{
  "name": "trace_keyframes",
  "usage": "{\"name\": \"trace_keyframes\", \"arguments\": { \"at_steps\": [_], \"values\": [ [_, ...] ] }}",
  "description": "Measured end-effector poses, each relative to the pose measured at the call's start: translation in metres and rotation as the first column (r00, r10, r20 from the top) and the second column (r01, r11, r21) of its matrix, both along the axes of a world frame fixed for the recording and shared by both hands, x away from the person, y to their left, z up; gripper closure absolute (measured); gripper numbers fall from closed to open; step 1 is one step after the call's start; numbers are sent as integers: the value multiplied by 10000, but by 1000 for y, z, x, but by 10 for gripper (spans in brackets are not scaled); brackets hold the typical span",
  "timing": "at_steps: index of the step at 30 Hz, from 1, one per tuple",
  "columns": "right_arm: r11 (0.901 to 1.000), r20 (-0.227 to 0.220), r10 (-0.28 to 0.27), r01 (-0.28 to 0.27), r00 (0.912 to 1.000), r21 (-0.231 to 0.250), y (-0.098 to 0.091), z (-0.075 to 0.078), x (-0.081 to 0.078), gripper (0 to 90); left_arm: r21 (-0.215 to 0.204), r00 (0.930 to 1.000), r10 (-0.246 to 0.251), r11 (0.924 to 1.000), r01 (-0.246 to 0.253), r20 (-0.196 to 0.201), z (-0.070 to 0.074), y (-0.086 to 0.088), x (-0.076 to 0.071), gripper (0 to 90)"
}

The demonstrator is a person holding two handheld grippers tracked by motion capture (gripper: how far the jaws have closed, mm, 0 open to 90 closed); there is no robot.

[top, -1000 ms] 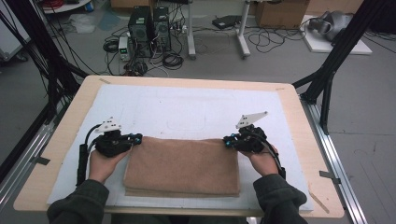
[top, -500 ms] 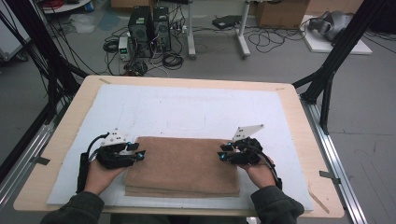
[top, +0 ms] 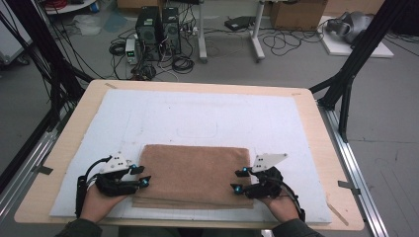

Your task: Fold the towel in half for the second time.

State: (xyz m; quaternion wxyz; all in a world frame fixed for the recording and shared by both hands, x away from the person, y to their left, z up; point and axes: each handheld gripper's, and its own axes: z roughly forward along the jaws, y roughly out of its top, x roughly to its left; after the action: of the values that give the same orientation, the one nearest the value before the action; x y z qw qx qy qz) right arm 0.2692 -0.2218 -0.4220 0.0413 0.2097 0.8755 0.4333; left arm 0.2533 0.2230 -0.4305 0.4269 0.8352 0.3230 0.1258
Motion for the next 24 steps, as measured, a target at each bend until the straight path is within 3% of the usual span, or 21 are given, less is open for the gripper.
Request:
{"name": "trace_keyframes", "arguments": {
  "at_steps": [3,5,10,15,19,24],
  "values": [
    [9994,-172,-72,65,9998,-350,-2,-10,-3,446,-248,9998,-34,9997,29,-202,-4,-1,-5,528],
    [9985,-110,-158,151,9998,-528,-4,-14,-6,443,-183,9999,-46,9998,43,-162,-6,-2,-9,527],
    [9976,110,-162,169,9998,-671,-11,-17,-7,441,-193,10000,-19,9998,18,-32,-12,-3,-20,524],
    [9979,25,-35,36,10000,-651,-14,-17,-4,441,-260,10000,24,9997,-23,30,-13,-2,-24,524],
    [9991,-306,-97,85,9995,-406,-16,-10,3,414,-215,9999,127,9997,-126,86,-6,-1,-22,482],
    [9953,123,-830,835,9965,-480,-16,9,24,389,-302,9977,583,9979,-572,351,6,2,-1,449]
  ]
}}
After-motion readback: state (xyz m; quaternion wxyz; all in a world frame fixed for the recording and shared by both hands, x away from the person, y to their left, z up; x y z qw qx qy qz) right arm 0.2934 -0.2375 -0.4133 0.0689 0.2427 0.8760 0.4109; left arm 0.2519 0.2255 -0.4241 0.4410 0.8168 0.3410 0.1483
